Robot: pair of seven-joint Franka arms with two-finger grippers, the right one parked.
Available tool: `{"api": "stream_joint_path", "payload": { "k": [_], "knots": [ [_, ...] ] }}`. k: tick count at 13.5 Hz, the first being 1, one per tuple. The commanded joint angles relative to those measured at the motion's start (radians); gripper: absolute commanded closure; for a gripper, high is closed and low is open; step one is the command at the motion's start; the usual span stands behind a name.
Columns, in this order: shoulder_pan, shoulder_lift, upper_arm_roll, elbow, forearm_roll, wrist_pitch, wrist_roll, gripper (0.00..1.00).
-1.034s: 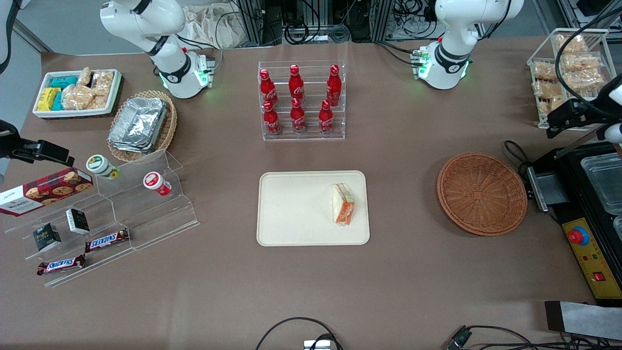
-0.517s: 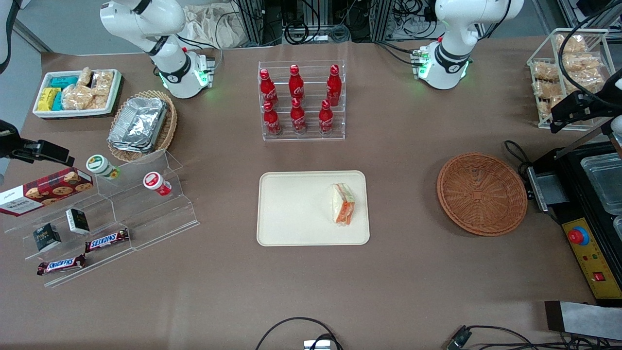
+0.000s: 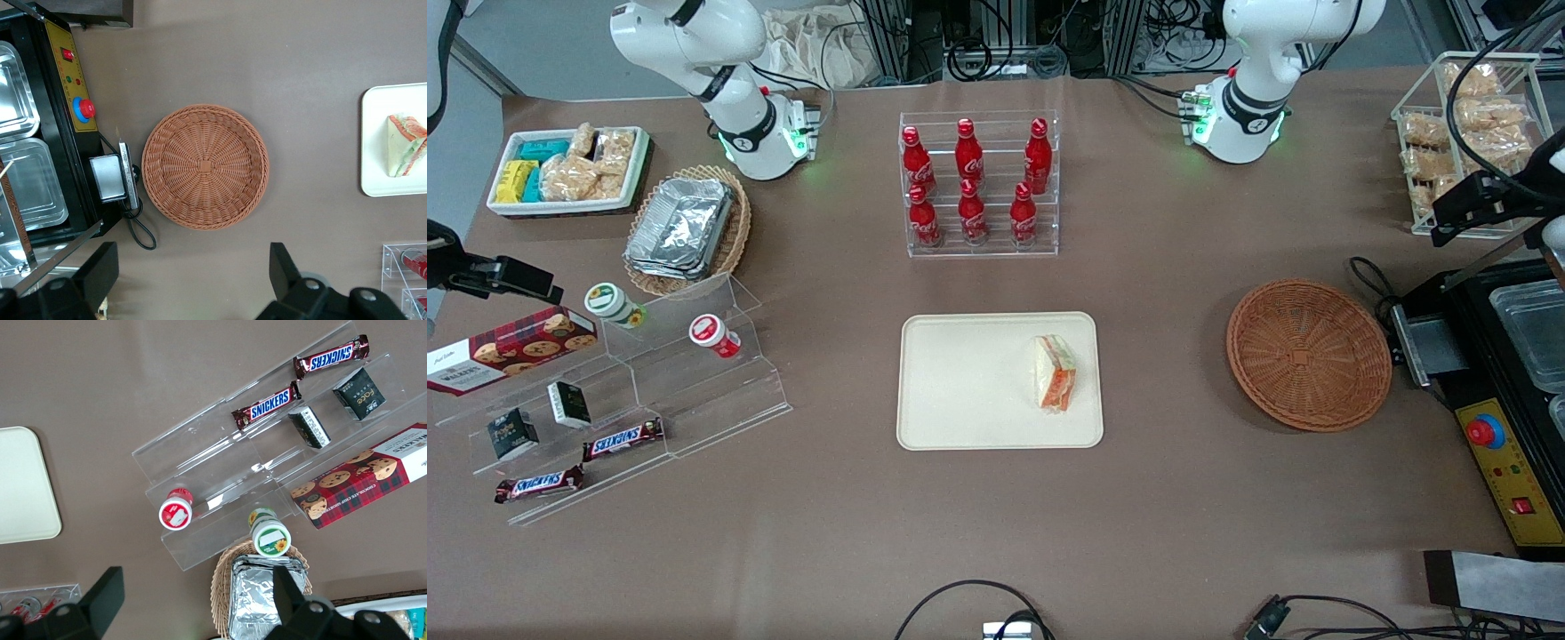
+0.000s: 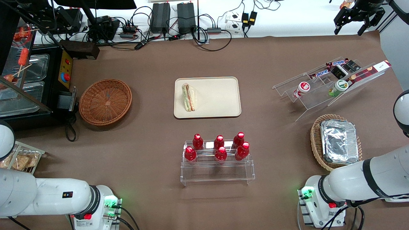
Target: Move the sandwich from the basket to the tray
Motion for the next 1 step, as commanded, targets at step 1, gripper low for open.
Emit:
{"api": "stream_joint_path", "payload": {
  "k": [1],
  "knots": [
    [-0.010,0.003,0.008,0.023,-0.012,-0.017,-0.013,0.00]
  ]
}}
